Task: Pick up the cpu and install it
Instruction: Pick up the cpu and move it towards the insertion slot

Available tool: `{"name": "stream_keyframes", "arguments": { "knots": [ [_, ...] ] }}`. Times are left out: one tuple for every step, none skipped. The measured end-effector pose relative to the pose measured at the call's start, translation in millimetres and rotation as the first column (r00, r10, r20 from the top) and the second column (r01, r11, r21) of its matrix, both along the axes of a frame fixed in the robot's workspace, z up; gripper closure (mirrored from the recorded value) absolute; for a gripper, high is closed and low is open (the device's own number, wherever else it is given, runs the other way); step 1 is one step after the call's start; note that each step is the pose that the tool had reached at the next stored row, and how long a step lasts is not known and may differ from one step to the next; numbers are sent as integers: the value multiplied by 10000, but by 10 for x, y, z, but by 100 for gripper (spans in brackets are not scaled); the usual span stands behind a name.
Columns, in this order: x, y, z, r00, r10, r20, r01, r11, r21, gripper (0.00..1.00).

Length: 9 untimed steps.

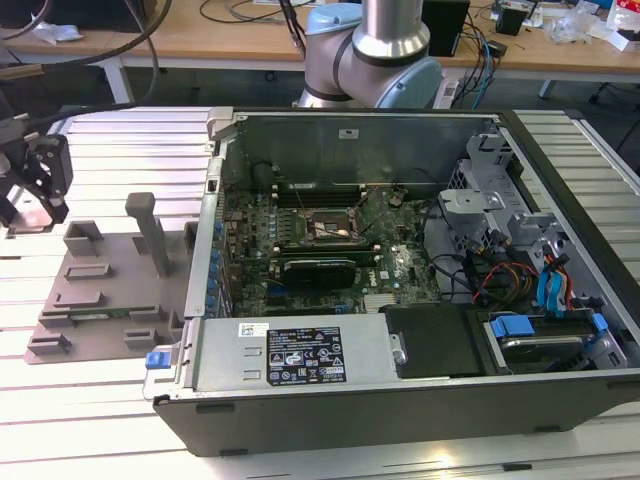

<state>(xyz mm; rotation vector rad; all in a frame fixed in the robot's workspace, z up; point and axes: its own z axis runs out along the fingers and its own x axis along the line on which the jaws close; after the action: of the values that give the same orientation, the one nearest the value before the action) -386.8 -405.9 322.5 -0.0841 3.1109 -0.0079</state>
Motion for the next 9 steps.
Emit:
{"name": "stream_keyframes", "arguments": {
  "knots": [
    [1,2,44,10000,2,0,-2,10000,-8,45],
    [0,4,99,10000,1,0,-1,10000,-13,45],
    [0,7,166,10000,1,1,-1,10000,-21,45],
    [0,9,217,10000,1,0,-1,10000,-29,45],
    [0,12,276,10000,1,-1,-1,10000,-39,45],
    [0,14,306,10000,1,0,-1,10000,-49,45],
    [0,16,330,10000,1,0,-1,10000,-57,45],
    [1,17,350,10000,2,0,-2,10000,-62,45],
    [0,18,371,10000,1,-1,-1,10000,-66,45]
  ]
}}
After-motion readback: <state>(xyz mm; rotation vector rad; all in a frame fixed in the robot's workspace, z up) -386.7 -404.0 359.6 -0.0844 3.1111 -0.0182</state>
